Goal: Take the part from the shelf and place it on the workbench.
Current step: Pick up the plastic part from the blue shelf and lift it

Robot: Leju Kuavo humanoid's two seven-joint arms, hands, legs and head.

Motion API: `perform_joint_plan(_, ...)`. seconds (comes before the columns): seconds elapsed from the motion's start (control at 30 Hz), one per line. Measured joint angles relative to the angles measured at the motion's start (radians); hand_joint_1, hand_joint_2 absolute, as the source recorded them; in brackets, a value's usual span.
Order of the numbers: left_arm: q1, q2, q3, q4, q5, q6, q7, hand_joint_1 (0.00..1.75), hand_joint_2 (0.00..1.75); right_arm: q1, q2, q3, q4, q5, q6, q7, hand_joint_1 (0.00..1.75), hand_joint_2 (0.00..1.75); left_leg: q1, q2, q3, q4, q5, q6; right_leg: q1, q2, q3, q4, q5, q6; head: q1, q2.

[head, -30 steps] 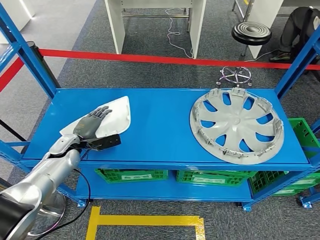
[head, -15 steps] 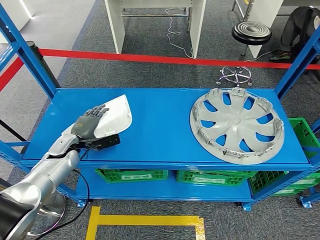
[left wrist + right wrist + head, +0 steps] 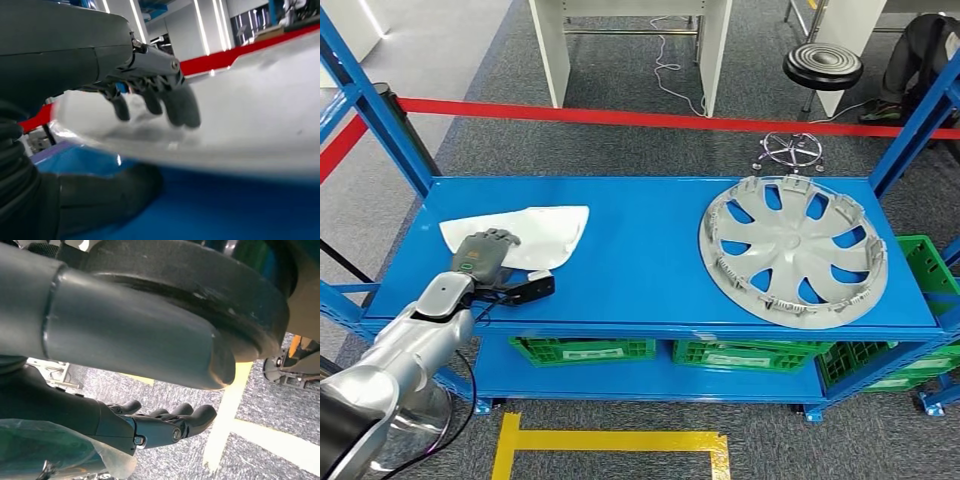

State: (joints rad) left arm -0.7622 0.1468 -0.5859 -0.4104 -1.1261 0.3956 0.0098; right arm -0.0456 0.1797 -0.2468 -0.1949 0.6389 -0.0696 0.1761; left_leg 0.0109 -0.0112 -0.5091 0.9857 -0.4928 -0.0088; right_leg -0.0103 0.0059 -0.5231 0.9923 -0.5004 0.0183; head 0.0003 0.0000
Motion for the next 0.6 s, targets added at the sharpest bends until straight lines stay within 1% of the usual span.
perform_joint_plan(0.2,-0.009,0.01,-0.011,0.008,-0.014,-0.014,0.009,1.75,1.75,0.0,0.0,-0.002,0.0,-0.001,-0.002,-0.009,0.0,0.0,0.0,0.0,0.0,0.0,0.0,0.0,0.0,0.0,0.0,0.001,0.0,0.0,0.0,0.0)
perform_joint_plan(0.6,-0.018,0.012,-0.015,0.009,-0.018,-0.02,0.011,1.75,1.75,0.0,0.0,-0.002,0.0,0.0,-0.004,-0.02,0.0,0.0,0.0,0.0,0.001,0.0,0.001,-0.001,0.0,0.0,0.0,0.001,0.0,0.0,0.0,0.0)
